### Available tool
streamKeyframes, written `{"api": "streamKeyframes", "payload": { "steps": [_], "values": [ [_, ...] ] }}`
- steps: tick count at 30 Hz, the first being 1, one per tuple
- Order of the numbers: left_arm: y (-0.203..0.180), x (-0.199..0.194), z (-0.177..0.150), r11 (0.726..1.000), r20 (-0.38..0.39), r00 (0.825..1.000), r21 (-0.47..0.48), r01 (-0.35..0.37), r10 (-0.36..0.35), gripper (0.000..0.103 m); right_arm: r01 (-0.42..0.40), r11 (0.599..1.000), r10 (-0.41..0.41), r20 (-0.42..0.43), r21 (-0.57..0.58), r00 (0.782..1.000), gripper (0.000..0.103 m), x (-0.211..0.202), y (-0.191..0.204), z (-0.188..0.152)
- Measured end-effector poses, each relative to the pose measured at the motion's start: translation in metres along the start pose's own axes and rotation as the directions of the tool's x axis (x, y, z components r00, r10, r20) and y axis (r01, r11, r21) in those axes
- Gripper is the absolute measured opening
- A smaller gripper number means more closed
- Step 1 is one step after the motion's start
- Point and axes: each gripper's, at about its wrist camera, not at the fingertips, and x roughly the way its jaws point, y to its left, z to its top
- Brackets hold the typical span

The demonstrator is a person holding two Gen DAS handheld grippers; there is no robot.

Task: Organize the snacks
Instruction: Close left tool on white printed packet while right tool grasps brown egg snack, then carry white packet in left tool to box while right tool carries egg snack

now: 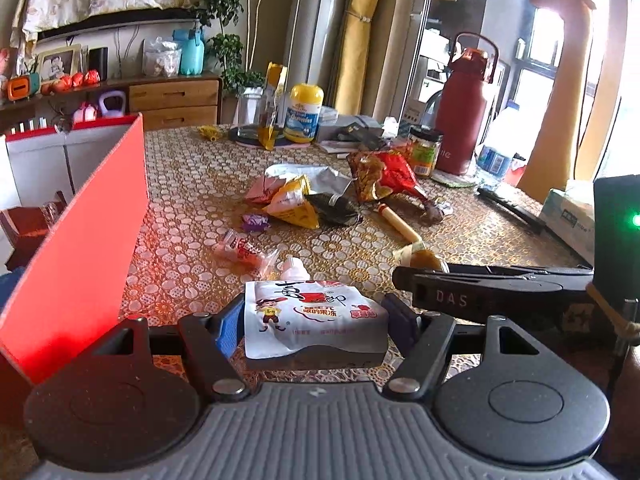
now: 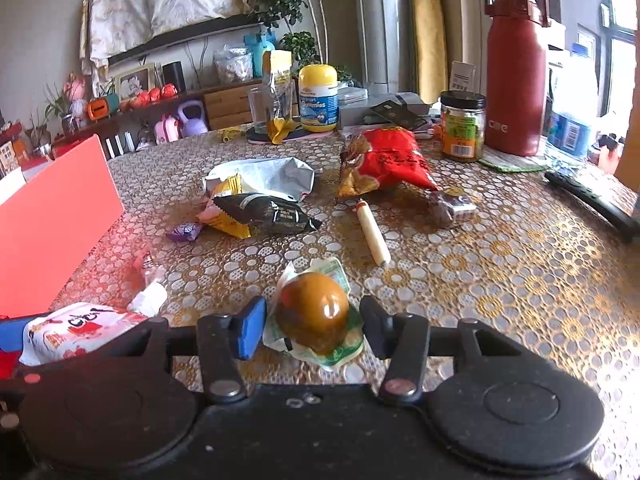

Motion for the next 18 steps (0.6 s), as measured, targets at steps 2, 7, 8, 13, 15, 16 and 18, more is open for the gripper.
{"api": "streamKeyframes", "payload": {
  "steps": [2, 7, 8, 13, 15, 16, 18],
  "values": [
    [-0.001, -0.008, 0.001, 1.000, 0.014, 1.000, 0.003, 0.002, -0.002, 0.071, -0.003, 1.000, 0.003, 0.007, 0.011, 1.000, 0.050, -0.012, 0.000, -0.003],
    [-0.002, -0.030, 0.005, 1.000, 0.058, 0.998, 0.009, 0.001, -0.002, 0.070, -0.010, 1.000, 0.010, 0.024, 0.019, 1.000, 0.050, -0.029, 0.003, -0.004],
    [-0.002, -0.034, 0.007, 1.000, 0.066, 0.998, 0.012, -0.001, 0.000, 0.070, -0.012, 1.000, 0.011, 0.029, 0.018, 1.000, 0.050, -0.033, 0.004, -0.004],
    [0.002, -0.053, 0.010, 1.000, 0.105, 0.994, 0.005, -0.010, 0.009, 0.070, -0.028, 1.000, 0.027, 0.062, 0.011, 0.998, 0.050, -0.053, 0.013, 0.000],
    [0.005, -0.057, 0.010, 1.000, 0.111, 0.994, -0.006, -0.014, 0.014, 0.068, -0.034, 0.999, 0.034, 0.074, 0.004, 0.997, 0.050, -0.060, 0.018, 0.003],
    [0.007, -0.060, 0.010, 1.000, 0.116, 0.993, -0.009, -0.016, 0.017, 0.068, -0.038, 0.999, 0.038, 0.082, -0.003, 0.996, 0.050, -0.063, 0.021, 0.004],
    [0.011, -0.066, 0.011, 1.000, 0.127, 0.992, -0.018, -0.020, 0.022, 0.068, -0.035, 0.999, 0.037, 0.092, -0.018, 0.995, 0.049, -0.067, 0.027, 0.006]
  ]
}}
